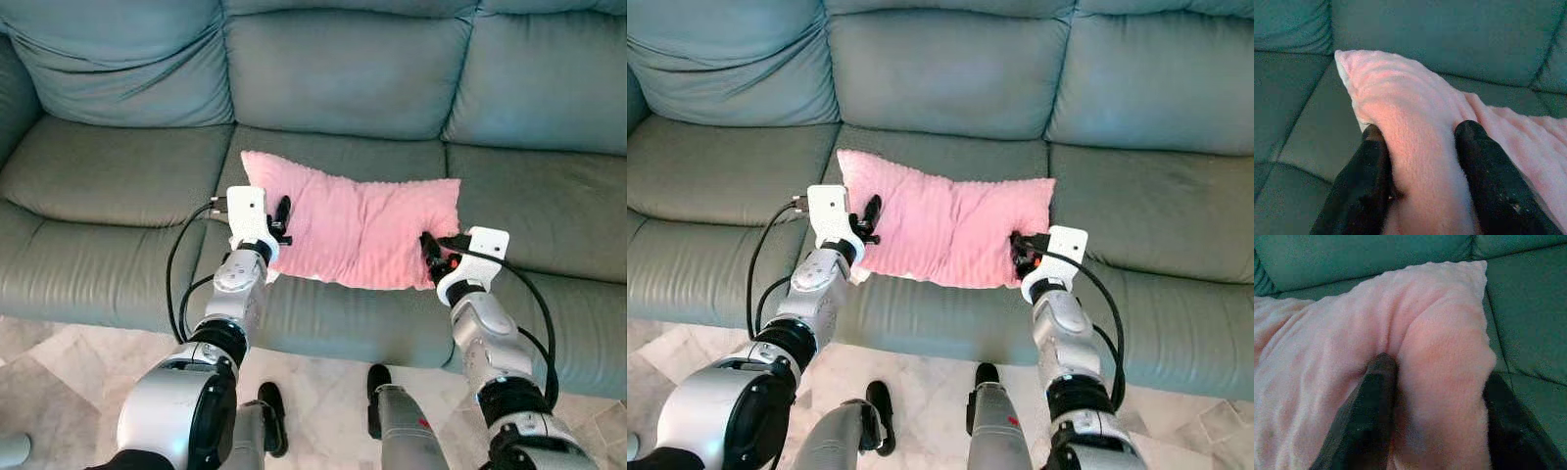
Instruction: Move the pillow to the sofa
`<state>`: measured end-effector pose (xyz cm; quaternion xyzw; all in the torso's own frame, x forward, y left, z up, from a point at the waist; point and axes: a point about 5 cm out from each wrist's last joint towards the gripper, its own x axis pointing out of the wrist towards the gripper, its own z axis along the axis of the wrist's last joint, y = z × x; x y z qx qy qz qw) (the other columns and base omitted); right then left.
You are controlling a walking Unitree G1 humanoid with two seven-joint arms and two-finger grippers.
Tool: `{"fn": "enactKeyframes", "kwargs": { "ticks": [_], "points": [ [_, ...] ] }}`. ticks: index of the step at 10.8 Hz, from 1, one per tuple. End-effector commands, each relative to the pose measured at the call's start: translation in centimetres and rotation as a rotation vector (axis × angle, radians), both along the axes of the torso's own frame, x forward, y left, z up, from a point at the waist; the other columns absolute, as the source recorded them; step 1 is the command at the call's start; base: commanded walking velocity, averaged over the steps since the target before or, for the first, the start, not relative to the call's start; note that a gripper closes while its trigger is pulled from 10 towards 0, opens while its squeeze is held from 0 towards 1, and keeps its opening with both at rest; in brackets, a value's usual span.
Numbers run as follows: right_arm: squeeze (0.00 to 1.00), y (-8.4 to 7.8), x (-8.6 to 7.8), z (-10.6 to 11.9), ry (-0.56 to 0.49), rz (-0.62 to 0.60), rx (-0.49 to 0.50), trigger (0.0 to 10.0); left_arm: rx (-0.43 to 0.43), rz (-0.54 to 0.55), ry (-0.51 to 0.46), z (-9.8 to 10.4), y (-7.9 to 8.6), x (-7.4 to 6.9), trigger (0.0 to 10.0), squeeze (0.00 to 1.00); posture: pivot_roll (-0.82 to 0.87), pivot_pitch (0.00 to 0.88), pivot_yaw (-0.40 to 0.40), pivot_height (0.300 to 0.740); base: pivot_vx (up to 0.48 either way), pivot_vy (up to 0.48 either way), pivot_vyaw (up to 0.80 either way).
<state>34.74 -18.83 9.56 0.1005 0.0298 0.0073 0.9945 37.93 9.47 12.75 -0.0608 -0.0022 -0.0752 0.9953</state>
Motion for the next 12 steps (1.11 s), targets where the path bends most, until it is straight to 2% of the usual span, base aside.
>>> {"fn": "enactKeyframes", "kwargs": {
  "ticks": [1,3,6,9,12],
  "points": [
    [1.0,-0.2,-0.3,-0.9,0.022,-0.003,0.004,10.0,0.027,0.019,0.025,-0.9,0.3,-0.3,10.0,1.0,-0.23,0.414,0.081,0.74,0.0,0.0,0.0],
    [1.0,-0.3,-0.4,-1.2,0.031,-0.007,0.002,10.0,0.02,0.027,0.041,-1.4,0.4,-0.6,10.0,1.0,-0.22,0.414,0.084,0.74,0.0,0.0,0.0],
    [1.0,-0.2,-0.8,-1.9,0.04,-0.002,0.007,10.0,0.033,0.04,0.092,-3.4,0.6,-1.7,10.0,1.0,-0.22,0.416,0.084,0.74,0.0,0.0,0.0],
    [1.0,-0.2,-1.0,-2.2,0.047,0.003,-0.01,10.0,0.036,0.03,0.105,-4.0,0.3,-2.0,10.0,1.0,-0.22,0.413,0.081,0.74,0.0,0.0,0.0],
    [1.0,-0.4,-1.6,-2.3,0.041,0.025,-0.05,10.0,0.015,0.015,0.108,-4.3,1.1,-2.2,10.0,1.0,-0.21,0.393,0.077,0.74,0.0,0.0,0.0]
  ]
}}
